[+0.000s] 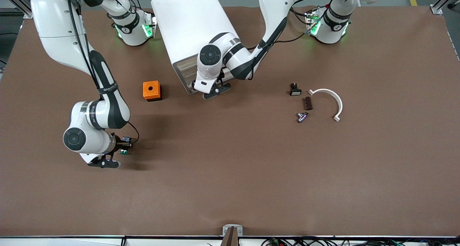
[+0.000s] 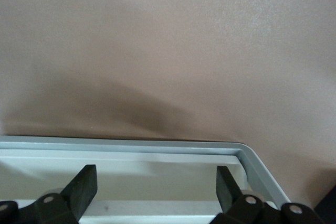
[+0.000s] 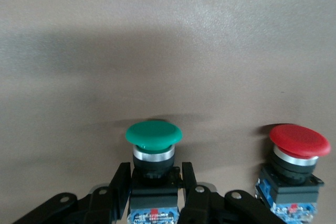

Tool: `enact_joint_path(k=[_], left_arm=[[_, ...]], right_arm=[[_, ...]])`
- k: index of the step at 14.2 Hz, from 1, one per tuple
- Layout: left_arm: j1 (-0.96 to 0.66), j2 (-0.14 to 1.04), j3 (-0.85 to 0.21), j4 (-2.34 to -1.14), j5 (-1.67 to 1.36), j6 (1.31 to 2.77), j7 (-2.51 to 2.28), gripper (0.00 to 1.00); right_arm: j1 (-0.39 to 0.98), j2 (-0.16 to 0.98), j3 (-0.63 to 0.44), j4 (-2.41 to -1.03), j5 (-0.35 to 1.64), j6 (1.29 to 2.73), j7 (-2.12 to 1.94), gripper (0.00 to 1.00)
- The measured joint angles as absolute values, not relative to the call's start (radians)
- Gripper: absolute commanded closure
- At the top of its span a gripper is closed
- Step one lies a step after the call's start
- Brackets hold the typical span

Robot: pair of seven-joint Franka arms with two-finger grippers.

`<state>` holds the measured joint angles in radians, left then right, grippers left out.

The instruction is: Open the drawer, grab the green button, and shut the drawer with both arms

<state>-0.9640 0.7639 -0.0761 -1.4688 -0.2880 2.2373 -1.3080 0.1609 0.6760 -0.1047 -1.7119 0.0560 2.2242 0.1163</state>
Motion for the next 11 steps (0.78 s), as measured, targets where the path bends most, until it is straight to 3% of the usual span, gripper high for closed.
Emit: enact_joint_path(k=[1,2,3,8,11], left_arm=[[-0.964,0.764,-0.077,-1.469,-0.305,2.241,-1.308,0.00],[-0.964,0.764,-0.080,-1.469,-0.321,2.245,-1.308,0.00],[-0.964,0.765,-0.082,-1.469,-0.334,2.250,-1.308,0.00],[-0.943,0.765,-0.079,-1.466,-0.356,2.272,-1.306,0.00],[-0.837,0.754,-0.070,-1.448,-0.355,2.280,-1.174,0.00]], right_arm=[[0.161,0.677,-0.105,-1.716,0.056,2.229,0.116,0.60],[0.161,0.677,-0.105,-1.716,0.056,2.230,0.116,0.27],[0.161,0.677,-0.105,-1.716,0.056,2.231,0.117,0.00],[0.161,0.662,-0.104,-1.706,0.056,2.233,0.122,0.00],[0.161,0.602,-0.105,-1.692,0.056,2.194,0.124,0.00]])
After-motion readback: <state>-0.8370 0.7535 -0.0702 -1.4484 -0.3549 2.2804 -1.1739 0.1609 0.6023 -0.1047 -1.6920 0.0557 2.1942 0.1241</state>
